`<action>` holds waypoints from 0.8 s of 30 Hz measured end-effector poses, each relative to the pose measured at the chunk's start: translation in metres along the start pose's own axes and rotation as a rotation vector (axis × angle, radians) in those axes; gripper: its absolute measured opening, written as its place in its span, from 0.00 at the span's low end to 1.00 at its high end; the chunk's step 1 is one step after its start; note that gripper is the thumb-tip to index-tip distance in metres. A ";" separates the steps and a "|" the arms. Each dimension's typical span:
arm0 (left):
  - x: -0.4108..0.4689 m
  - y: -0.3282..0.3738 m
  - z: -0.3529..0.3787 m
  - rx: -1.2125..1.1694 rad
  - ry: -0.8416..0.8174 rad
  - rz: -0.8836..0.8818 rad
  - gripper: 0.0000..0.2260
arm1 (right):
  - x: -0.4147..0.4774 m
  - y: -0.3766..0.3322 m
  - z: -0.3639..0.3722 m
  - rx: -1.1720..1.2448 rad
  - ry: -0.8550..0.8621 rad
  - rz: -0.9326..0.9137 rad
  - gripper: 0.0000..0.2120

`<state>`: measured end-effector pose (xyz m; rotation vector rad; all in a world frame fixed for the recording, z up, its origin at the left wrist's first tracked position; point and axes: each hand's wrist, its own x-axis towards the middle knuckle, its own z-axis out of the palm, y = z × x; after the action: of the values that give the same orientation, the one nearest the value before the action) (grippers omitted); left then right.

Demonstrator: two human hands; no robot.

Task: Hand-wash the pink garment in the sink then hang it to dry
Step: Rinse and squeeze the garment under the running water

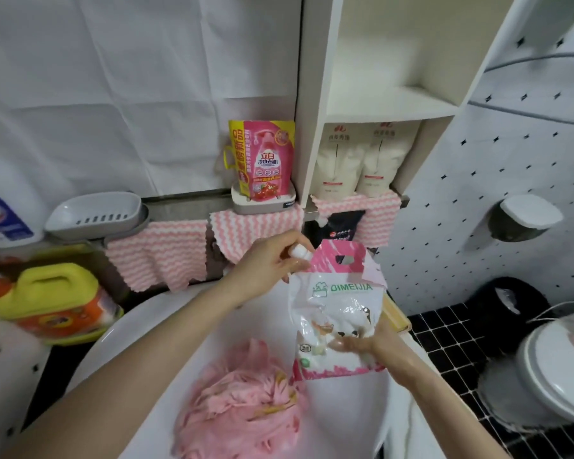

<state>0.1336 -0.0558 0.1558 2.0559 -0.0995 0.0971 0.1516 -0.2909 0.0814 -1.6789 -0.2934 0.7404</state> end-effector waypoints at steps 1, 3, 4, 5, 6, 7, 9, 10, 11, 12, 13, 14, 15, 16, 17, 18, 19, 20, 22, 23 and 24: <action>-0.001 0.000 0.001 -0.020 -0.008 -0.013 0.10 | -0.001 -0.001 0.001 0.016 -0.025 0.016 0.28; -0.004 0.002 0.004 -0.071 -0.039 -0.022 0.10 | 0.000 0.001 -0.001 0.081 -0.040 0.062 0.35; -0.005 0.002 0.006 -0.094 -0.055 -0.016 0.10 | 0.001 0.003 -0.002 0.104 -0.039 0.074 0.37; -0.006 0.002 0.008 -0.102 -0.072 -0.010 0.10 | 0.002 0.005 -0.004 0.124 -0.036 0.074 0.36; -0.007 0.002 0.010 -0.104 -0.092 -0.004 0.10 | 0.003 0.007 -0.005 0.159 -0.038 0.077 0.36; -0.008 0.001 0.012 -0.108 -0.117 -0.001 0.10 | 0.003 0.007 -0.007 0.203 -0.040 0.091 0.36; -0.010 -0.001 0.017 -0.115 -0.168 -0.015 0.11 | 0.002 0.004 -0.004 0.212 -0.061 0.098 0.33; -0.010 -0.001 0.021 -0.117 -0.197 -0.023 0.11 | 0.003 0.000 0.001 0.158 -0.072 0.077 0.30; -0.011 -0.003 0.026 -0.123 -0.226 -0.027 0.12 | 0.004 -0.004 0.007 0.101 -0.076 0.057 0.27; -0.013 -0.004 0.031 -0.120 -0.242 -0.032 0.12 | 0.006 -0.008 0.014 0.068 -0.069 0.044 0.26; -0.013 -0.005 0.036 -0.106 -0.235 -0.033 0.13 | 0.008 -0.012 0.021 0.075 -0.065 0.022 0.23; -0.013 -0.006 0.038 -0.076 -0.207 -0.029 0.14 | 0.010 -0.015 0.028 0.113 -0.066 -0.011 0.20; -0.013 -0.006 0.038 -0.028 -0.172 -0.015 0.14 | 0.010 -0.017 0.032 0.165 -0.069 -0.044 0.18; -0.013 -0.004 0.035 0.031 -0.148 0.004 0.13 | 0.011 -0.018 0.035 0.217 -0.067 -0.071 0.18; -0.012 -0.003 0.032 0.083 -0.144 0.025 0.12 | 0.011 -0.019 0.038 0.256 -0.058 -0.090 0.18; -0.013 -0.002 0.029 0.121 -0.150 0.055 0.11 | 0.010 -0.020 0.039 0.279 -0.051 -0.118 0.17; -0.013 -0.003 0.026 0.153 -0.154 0.098 0.11 | 0.011 -0.021 0.040 0.286 -0.040 -0.145 0.16; -0.015 -0.004 0.023 0.183 -0.148 0.149 0.11 | 0.012 -0.021 0.041 0.279 -0.029 -0.157 0.15; -0.019 -0.009 0.019 0.266 -0.098 0.240 0.07 | 0.014 -0.023 0.044 0.276 0.004 -0.134 0.14; -0.021 -0.013 0.018 0.336 -0.060 0.260 0.06 | 0.016 -0.024 0.046 0.280 0.030 -0.123 0.13; -0.023 -0.018 0.018 0.426 -0.034 0.245 0.07 | 0.018 -0.024 0.048 0.270 0.064 -0.127 0.13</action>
<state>0.1134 -0.0628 0.1292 2.4625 -0.3806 0.2530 0.1406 -0.2373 0.0943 -1.4120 -0.2411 0.6022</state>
